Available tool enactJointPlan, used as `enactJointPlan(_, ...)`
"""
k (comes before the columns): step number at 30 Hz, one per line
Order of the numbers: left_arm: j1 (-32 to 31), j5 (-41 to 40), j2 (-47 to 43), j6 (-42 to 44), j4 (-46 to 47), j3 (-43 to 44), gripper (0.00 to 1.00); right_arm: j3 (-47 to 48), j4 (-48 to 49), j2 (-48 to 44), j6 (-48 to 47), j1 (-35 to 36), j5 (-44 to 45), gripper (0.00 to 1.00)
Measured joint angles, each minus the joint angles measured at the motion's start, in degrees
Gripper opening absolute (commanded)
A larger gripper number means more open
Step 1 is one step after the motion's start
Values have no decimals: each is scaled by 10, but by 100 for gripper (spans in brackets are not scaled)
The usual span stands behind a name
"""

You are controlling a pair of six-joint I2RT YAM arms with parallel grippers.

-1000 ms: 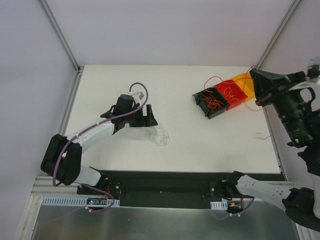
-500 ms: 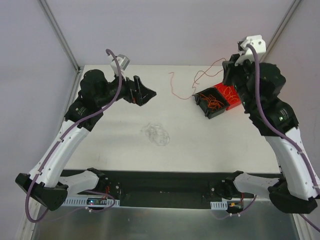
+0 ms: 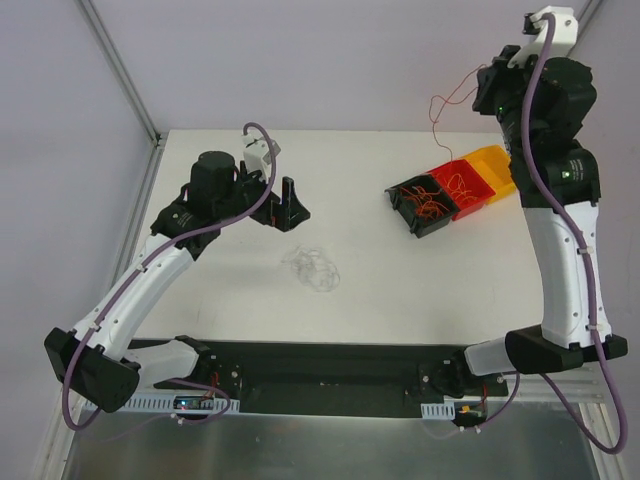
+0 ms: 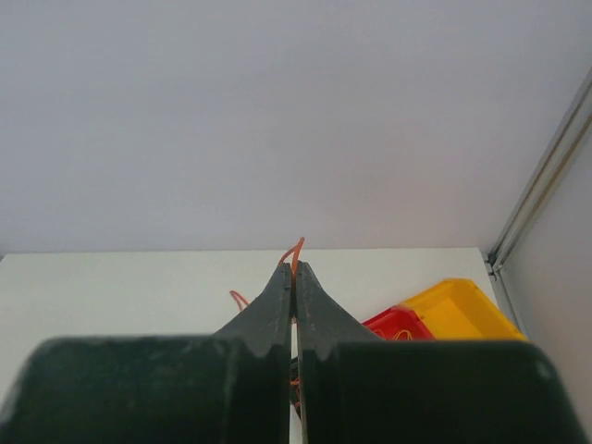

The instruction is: Untangle the cables

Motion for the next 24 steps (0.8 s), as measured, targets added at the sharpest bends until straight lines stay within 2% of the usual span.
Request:
enactJointPlan(11,3,0,1,6,0,-1,99,29,3,12,29,-68,-47,0)
enactJointPlan(24,3,0,6,6,0,-1,99,-73,16,45,69,-133,-86,0)
